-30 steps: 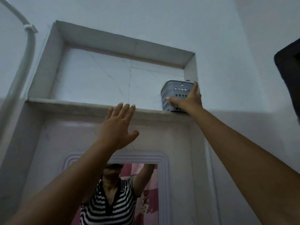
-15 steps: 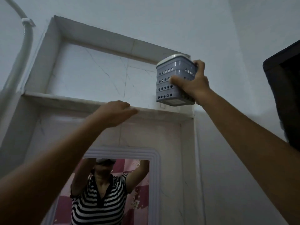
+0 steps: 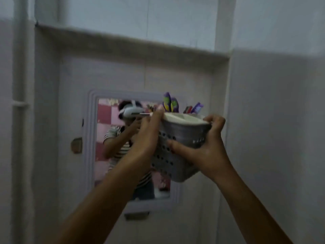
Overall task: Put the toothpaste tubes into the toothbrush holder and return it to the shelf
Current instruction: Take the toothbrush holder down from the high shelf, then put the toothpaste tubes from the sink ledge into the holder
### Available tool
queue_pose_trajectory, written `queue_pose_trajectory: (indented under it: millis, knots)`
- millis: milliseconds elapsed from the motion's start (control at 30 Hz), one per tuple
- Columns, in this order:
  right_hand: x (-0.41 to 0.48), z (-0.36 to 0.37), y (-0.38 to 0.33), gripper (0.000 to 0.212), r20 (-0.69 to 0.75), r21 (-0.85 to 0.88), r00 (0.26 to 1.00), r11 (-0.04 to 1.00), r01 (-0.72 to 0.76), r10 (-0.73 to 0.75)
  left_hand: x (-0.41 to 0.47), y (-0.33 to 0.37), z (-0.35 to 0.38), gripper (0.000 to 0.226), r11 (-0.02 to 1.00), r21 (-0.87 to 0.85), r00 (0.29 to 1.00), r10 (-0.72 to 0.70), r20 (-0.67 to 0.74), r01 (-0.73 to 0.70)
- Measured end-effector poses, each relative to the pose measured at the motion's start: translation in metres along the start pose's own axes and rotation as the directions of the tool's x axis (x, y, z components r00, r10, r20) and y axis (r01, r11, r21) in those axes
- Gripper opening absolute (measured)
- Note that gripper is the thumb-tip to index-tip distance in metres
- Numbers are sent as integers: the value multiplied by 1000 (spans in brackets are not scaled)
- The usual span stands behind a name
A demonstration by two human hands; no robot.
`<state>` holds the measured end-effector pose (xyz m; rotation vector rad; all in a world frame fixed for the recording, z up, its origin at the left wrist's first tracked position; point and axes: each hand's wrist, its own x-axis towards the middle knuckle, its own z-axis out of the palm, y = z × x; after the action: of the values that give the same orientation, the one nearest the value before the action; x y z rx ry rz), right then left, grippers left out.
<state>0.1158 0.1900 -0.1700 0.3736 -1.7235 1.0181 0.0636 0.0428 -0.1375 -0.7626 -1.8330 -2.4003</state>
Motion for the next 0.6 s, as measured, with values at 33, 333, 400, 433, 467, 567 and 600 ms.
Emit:
queue_pose_trajectory:
  millis: [33,333,400,433,467,567,600]
  knots:
    - [-30,4,12,85,39,33,998,999,-44,42,-14,-27,-9,66,999,9,999,-38,-32,39]
    - [-308,21,133,93,-9,-141,872,863,-485,489,-121,-217,-149,26,826,376,907,-404,-122,419]
    - [-354,22,147,94,-23,-199,827,808,-554,562,-146,-248,-179,19,786,390,877,-427,-218,480]
    - [-373,22,153,95,-7,-222,808,787,-575,589,-158,-262,-192,13,757,424,867,-430,-252,498]
    - [-388,23,157,95,6,-221,784,765,-604,621,-169,-275,-203,9,725,455,856,-438,-273,517]
    - [-418,31,164,98,37,-171,718,713,-680,695,-193,-314,-225,10,645,508,819,-488,-300,571]
    - [-423,34,164,101,55,-155,698,697,-701,714,-197,-325,-229,11,612,543,814,-496,-301,574]
